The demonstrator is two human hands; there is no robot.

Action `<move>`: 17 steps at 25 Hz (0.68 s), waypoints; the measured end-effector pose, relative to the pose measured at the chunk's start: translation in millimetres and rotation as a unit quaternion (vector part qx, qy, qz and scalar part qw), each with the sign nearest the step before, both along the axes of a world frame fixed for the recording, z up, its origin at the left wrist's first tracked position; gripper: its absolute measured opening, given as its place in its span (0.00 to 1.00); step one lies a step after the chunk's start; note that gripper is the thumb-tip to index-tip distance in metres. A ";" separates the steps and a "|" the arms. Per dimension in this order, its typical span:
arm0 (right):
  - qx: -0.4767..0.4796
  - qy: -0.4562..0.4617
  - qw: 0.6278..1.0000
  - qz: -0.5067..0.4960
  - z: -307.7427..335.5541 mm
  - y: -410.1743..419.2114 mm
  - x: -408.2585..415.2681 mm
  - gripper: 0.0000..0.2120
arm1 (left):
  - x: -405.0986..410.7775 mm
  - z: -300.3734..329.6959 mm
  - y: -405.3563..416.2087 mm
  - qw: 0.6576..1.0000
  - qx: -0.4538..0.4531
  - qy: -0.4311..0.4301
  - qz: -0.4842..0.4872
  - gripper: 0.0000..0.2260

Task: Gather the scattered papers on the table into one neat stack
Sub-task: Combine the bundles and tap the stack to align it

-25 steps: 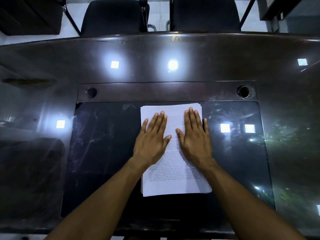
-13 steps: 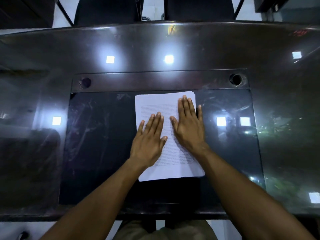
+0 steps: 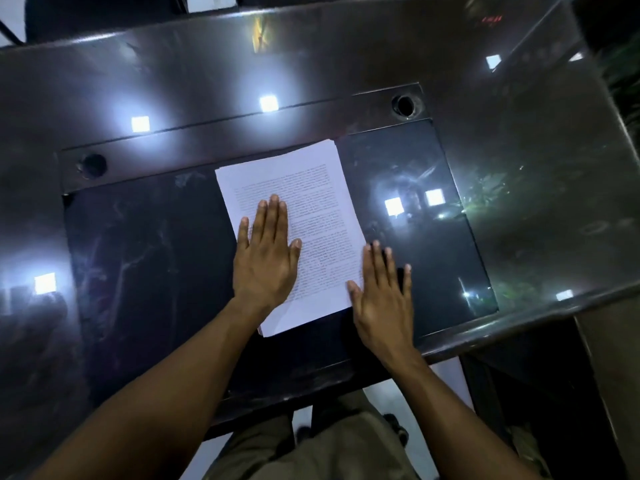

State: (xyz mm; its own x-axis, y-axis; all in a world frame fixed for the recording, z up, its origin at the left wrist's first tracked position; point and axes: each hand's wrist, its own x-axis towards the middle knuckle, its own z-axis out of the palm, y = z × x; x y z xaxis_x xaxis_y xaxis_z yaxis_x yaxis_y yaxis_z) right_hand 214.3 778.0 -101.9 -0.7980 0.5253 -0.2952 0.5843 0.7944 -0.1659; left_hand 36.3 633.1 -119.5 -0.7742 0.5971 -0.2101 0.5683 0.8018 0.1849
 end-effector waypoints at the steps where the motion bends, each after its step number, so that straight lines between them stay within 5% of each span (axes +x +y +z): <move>1: 0.016 -0.002 1.000 -0.010 6.3 1.7 3.5 0.32 | 0.3 0.2 -0.2 1.000 -0.003 0.001 -0.001 0.30; 5: 0.021 0.089 0.995 0.034 24.5 5.6 -65.3 0.31 | -0.1 -0.6 0.7 1.000 -0.002 0.010 0.000 0.30; 8: 0.015 0.071 0.990 0.118 9.8 12.4 -117.7 0.31 | -0.2 -0.7 0.4 1.000 0.001 0.019 -0.001 0.30; 17: 0.006 0.099 0.988 0.119 -14.6 15.3 -118.0 0.31 | 47.9 5.5 -59.8 0.999 -0.006 -0.015 -0.029 0.32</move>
